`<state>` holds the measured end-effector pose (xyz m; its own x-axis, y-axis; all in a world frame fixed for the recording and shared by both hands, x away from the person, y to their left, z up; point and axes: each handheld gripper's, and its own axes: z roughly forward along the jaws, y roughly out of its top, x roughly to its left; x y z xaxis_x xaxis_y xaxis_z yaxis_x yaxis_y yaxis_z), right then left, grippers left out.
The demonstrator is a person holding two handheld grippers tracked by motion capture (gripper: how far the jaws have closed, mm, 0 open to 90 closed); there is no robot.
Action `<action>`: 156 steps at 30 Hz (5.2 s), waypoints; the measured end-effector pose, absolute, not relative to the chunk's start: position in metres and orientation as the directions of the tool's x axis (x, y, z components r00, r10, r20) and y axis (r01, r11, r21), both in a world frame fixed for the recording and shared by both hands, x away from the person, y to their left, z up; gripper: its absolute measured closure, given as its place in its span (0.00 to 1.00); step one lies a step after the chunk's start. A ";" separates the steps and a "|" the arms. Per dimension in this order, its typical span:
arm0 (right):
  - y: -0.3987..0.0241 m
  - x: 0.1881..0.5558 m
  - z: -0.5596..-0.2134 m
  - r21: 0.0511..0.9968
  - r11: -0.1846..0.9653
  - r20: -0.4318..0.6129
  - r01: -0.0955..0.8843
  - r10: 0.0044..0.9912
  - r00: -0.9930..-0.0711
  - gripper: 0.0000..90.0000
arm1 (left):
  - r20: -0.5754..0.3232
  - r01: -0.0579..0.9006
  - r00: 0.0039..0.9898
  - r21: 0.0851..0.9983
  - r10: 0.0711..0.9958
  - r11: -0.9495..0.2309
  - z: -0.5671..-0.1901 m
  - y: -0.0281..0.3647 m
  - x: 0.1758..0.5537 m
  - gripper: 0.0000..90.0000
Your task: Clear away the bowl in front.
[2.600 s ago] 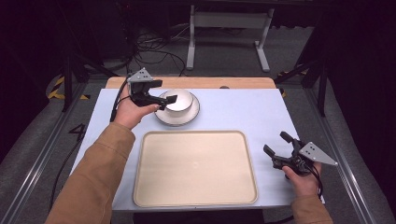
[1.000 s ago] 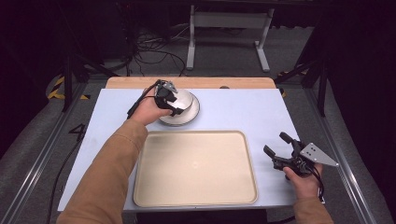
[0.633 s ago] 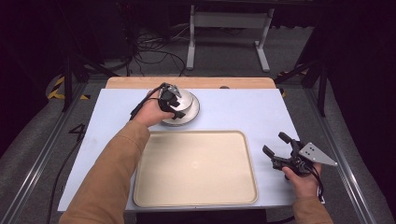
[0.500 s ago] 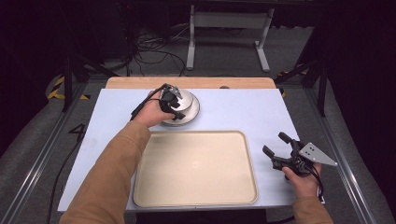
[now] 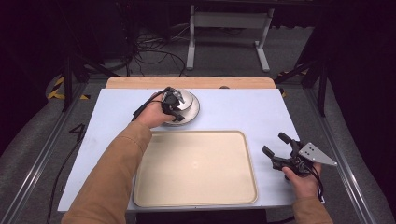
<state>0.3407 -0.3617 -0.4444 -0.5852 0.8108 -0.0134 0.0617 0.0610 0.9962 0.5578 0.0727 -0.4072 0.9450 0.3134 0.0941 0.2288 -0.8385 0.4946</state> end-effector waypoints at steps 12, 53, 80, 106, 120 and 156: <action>-0.361 0.340 -0.444 0.997 0.055 -0.010 0.060 0.810 -0.586 0.16 | 0.169 0.136 0.954 0.494 0.248 -0.859 -0.404 0.069 0.554 0.92; -0.366 0.340 -0.444 0.997 0.057 -0.012 0.060 0.816 -0.578 0.17 | 0.218 0.095 0.949 0.493 0.228 -0.865 -0.335 0.067 0.520 0.92; -0.368 0.338 -0.443 0.997 0.056 -0.015 0.054 0.819 -0.574 0.17 | 0.249 -0.058 0.966 0.482 0.073 -0.874 -0.302 0.066 0.462 0.92; -0.367 0.337 -0.441 0.997 0.053 -0.013 0.052 0.818 -0.576 0.17 | 0.281 -0.221 0.955 0.456 -0.096 -0.862 -0.290 0.044 0.400 0.92; -0.368 0.337 -0.440 0.998 0.047 -0.012 0.046 0.819 -0.574 0.17 | 0.288 -0.278 0.945 0.449 -0.157 -0.849 -0.295 0.036 0.378 0.92; -0.369 0.337 -0.440 0.998 0.046 -0.012 0.044 0.819 -0.574 0.17 | 0.189 -0.283 0.956 0.412 -0.223 -0.866 -0.356 0.017 0.371 0.92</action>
<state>0.3366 -0.3688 -0.4403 -0.5739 0.8188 -0.0124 0.0443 0.0462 0.9980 0.3714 0.0172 -0.3563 0.9564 -0.2227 0.1888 -0.2830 -0.8660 0.4122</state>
